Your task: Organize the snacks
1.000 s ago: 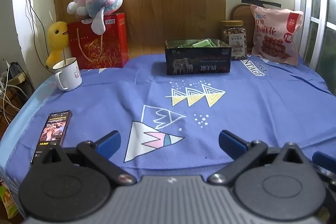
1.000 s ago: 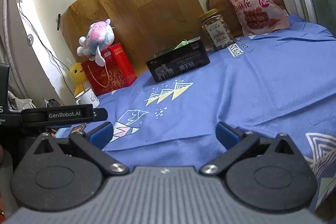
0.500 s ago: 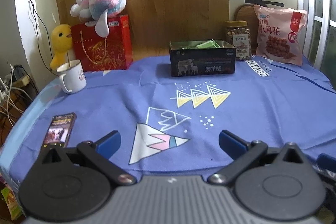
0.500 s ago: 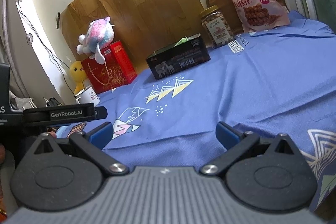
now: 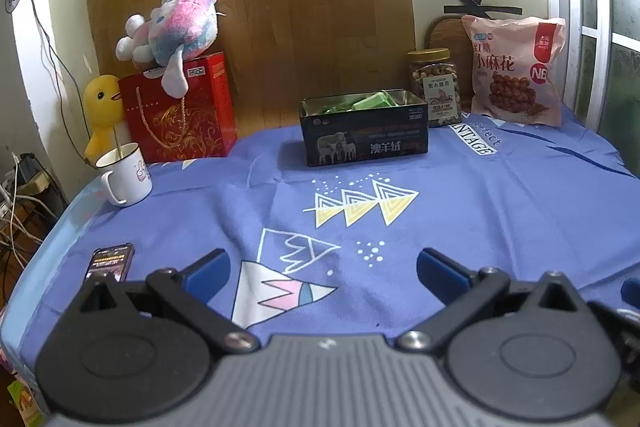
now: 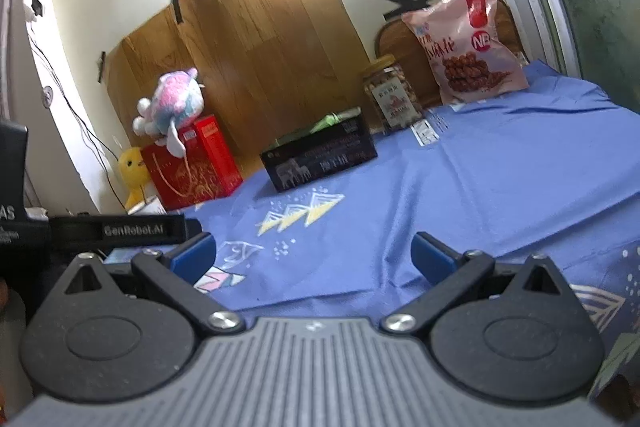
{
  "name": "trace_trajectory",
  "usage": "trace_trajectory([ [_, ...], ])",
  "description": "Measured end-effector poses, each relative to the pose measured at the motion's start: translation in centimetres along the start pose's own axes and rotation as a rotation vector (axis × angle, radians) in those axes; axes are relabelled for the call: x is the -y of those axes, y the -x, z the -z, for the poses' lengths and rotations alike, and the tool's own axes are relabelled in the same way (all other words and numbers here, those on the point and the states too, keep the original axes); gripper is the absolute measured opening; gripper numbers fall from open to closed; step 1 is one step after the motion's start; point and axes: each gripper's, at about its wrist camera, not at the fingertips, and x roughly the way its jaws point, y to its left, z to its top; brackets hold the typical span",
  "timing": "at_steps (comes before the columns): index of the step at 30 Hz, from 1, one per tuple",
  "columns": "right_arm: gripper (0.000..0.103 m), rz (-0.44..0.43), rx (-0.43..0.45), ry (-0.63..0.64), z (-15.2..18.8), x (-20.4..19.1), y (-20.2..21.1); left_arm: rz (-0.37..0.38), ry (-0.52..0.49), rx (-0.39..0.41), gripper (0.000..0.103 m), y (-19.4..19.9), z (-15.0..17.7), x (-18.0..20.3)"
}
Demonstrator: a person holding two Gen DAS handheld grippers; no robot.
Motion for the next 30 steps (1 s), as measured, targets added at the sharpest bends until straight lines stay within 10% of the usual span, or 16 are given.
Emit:
trace_trajectory([
  [30, 0.103, -0.027, -0.080, -0.034, 1.2, 0.1, -1.1, -0.017, 0.008, -0.165, 0.103, -3.5, 2.4, -0.3],
])
